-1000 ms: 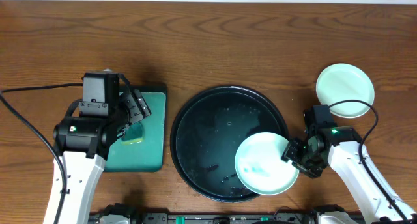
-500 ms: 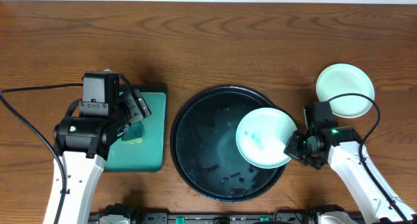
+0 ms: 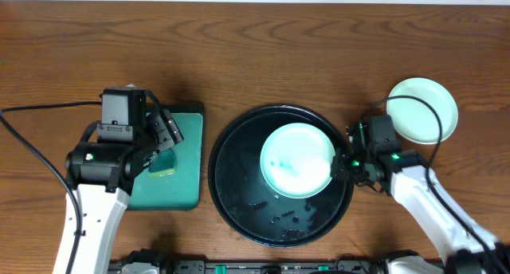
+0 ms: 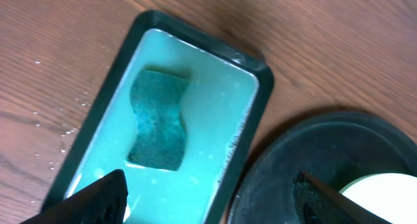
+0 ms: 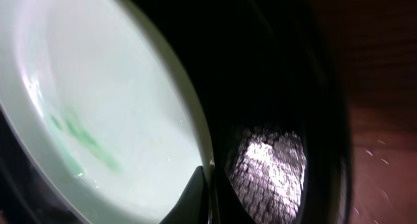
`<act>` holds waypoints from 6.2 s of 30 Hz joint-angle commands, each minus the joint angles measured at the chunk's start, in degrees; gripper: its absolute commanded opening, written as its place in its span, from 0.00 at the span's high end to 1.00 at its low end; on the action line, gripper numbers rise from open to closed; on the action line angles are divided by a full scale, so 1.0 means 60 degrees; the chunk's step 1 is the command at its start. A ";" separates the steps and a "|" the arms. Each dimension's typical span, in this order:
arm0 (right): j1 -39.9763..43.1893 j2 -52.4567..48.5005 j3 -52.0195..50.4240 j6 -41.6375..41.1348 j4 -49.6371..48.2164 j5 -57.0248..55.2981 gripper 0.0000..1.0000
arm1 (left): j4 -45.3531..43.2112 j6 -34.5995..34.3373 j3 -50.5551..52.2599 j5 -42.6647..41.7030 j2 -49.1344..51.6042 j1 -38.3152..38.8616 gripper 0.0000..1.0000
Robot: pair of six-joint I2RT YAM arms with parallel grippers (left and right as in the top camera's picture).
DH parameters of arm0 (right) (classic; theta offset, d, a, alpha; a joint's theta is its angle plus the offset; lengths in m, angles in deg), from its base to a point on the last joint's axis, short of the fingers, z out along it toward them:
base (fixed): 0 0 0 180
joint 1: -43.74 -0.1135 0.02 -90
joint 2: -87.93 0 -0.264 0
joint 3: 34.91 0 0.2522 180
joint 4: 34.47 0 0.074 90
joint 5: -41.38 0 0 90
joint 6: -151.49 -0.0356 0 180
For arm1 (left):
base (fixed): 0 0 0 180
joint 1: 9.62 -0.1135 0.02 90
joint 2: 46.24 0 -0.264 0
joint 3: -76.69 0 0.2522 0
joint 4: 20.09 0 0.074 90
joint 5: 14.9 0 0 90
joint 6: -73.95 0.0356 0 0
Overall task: Clean dirty plates on tray and stack at the side
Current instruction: 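Move right gripper to the lower pale green plate and grip its rim, then dip left gripper into the water tray and grasp the sponge, then scrub the second pale green plate with the sponge in left gripper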
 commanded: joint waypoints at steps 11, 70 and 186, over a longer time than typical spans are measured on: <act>-0.0055 -0.1457 0.0189 0.0197 -0.1056 0.0998 0.99 | 0.0561 -0.0441 0.0237 0.1541 0.2288 -0.0171 0.35; -0.0055 -0.1457 0.0189 0.0197 -0.0692 0.1413 0.99 | -0.2135 0.2769 0.0313 0.2758 -0.3748 0.1548 0.93; -0.0055 -0.1457 0.0189 0.0339 -0.0339 0.1621 0.99 | -0.1920 -0.0656 -0.2342 -0.1453 0.7843 0.4309 0.93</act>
